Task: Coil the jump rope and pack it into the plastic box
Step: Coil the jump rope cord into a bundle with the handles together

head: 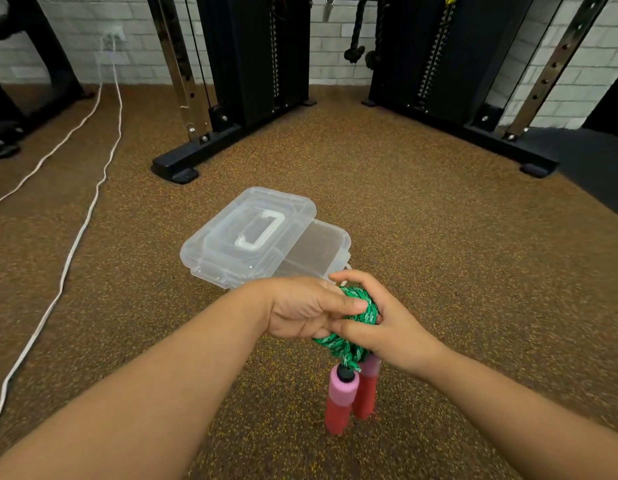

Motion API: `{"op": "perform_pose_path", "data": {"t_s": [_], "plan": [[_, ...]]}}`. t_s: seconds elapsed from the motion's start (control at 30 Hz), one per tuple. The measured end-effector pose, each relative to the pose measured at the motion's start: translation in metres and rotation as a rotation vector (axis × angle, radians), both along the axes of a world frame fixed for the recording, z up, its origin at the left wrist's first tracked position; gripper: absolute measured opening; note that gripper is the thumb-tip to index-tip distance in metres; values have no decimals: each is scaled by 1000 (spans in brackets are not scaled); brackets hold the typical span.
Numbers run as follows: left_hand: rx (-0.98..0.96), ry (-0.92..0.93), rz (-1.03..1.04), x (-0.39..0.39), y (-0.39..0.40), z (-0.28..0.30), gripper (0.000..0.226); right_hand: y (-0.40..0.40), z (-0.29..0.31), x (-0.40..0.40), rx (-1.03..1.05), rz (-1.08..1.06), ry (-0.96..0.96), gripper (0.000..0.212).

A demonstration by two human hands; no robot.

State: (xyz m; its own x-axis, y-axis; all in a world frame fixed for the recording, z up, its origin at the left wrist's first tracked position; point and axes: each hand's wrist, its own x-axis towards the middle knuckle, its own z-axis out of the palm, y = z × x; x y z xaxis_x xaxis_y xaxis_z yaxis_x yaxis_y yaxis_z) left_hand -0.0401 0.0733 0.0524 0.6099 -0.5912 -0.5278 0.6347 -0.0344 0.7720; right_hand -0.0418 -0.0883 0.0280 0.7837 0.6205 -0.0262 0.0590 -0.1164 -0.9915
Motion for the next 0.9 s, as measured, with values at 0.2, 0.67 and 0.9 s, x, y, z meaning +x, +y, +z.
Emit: {"op": "perform_pose_path", "data": {"t_s": [0.2,0.67,0.9], "plan": [[-109,117,20,-2,-1,0,29,-3,-5,3,61,-16,32,35],[290,-321,409,12,1,4,10,0,-6,8,81,-321,155,19],[416,-331,56,2,-5,-2,95,7,3,13,44,-433,80,24]]}}
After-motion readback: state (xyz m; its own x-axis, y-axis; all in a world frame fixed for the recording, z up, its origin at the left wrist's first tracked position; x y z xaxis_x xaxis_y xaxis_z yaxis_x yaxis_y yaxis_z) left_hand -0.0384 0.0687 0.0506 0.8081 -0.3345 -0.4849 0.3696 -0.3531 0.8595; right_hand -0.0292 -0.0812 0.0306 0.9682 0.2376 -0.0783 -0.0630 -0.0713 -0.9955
